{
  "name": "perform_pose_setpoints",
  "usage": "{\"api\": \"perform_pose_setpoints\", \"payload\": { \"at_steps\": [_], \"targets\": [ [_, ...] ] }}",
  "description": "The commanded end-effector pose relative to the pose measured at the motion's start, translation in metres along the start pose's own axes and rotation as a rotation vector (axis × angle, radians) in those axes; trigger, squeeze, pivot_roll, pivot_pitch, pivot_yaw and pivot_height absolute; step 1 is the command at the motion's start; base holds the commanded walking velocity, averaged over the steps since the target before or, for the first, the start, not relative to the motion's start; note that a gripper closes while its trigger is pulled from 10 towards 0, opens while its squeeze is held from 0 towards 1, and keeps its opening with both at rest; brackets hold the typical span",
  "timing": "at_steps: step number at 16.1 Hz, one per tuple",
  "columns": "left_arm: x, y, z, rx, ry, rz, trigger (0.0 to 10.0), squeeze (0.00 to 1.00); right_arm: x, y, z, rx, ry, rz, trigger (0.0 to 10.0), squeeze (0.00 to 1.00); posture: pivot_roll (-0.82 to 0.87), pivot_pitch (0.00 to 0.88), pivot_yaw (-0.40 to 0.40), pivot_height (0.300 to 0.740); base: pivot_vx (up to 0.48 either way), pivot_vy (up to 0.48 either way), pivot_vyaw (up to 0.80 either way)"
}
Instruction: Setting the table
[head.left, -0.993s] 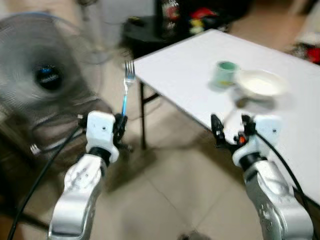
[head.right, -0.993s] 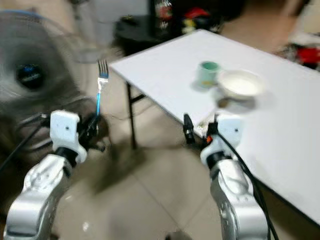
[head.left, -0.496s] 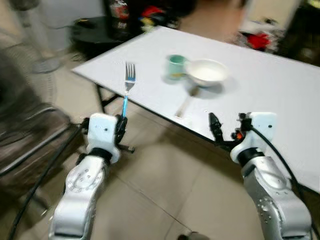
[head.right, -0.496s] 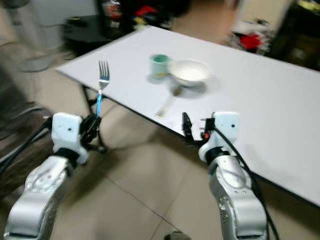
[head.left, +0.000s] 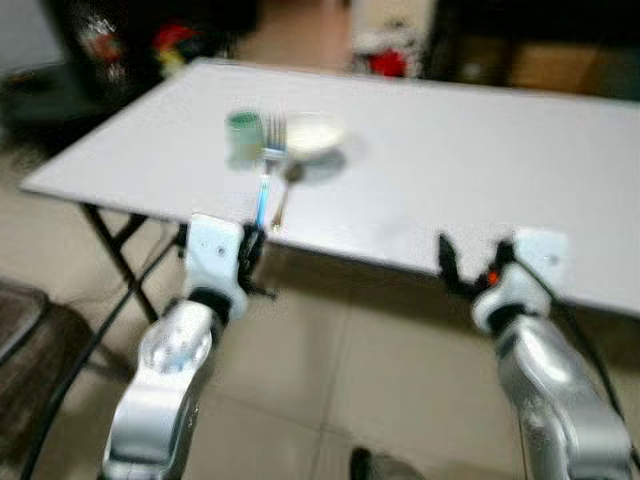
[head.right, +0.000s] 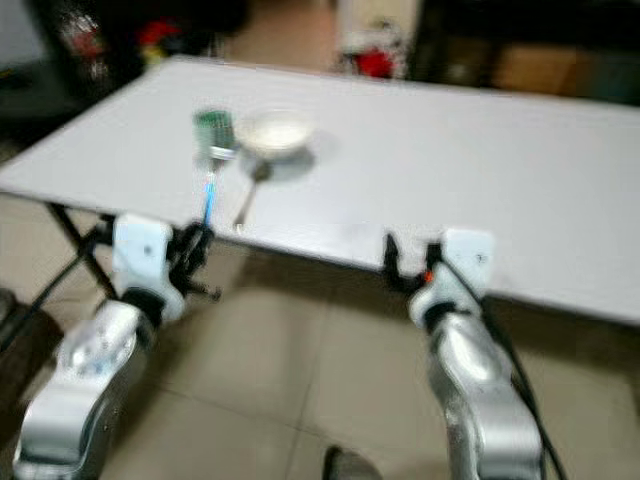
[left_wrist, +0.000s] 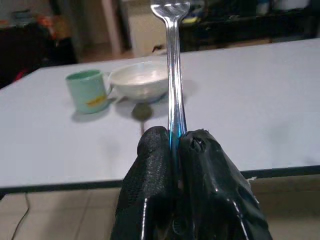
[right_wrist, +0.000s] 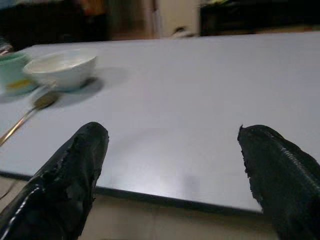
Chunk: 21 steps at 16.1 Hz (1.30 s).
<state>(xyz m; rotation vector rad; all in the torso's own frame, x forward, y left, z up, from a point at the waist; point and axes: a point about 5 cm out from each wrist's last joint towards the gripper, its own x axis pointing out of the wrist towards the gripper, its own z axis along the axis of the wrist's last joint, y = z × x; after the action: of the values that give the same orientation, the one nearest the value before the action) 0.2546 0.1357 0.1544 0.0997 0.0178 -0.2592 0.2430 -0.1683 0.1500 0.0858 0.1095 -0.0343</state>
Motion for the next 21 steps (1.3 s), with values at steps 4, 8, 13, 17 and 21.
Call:
{"api": "perform_pose_setpoints", "payload": {
  "at_steps": [4, 8, 13, 17, 21],
  "targets": [
    [-0.007, 0.008, -0.006, -0.001, 0.032, 0.012, 10.0, 0.00, -0.010, 0.004, 0.000, -0.012, 0.006, 0.002, 10.0, 0.00, -0.01, 0.000, 0.076, 0.740, 0.000, 0.437, -0.70],
    [-0.008, 0.015, -0.010, -0.007, 0.033, 0.058, 10.0, 0.00, -0.003, 0.009, 0.001, -0.046, -0.001, 0.059, 10.0, 0.00, -0.01, 0.000, 0.047, 0.740, 0.000, 0.437, 0.00],
    [-0.005, 0.015, -0.009, 0.009, 0.033, 0.047, 10.0, 0.00, -0.006, 0.012, -0.001, -0.037, 0.013, 0.089, 10.0, 0.00, -0.01, 0.000, 0.054, 0.740, 0.000, 0.436, 0.00],
    [0.005, 0.014, -0.008, 0.026, 0.023, 0.020, 10.0, 0.00, -0.005, 0.009, -0.001, -0.011, 0.007, 0.047, 10.0, 0.00, -0.03, 0.000, 0.073, 0.740, 0.000, 0.439, 0.00],
    [0.006, 0.015, -0.005, 0.026, 0.014, 0.013, 10.0, 0.00, -0.007, 0.009, 0.000, -0.013, 0.009, 0.052, 10.0, 0.00, -0.03, 0.000, 0.074, 0.740, 0.000, 0.435, 0.00]
  ]
}}
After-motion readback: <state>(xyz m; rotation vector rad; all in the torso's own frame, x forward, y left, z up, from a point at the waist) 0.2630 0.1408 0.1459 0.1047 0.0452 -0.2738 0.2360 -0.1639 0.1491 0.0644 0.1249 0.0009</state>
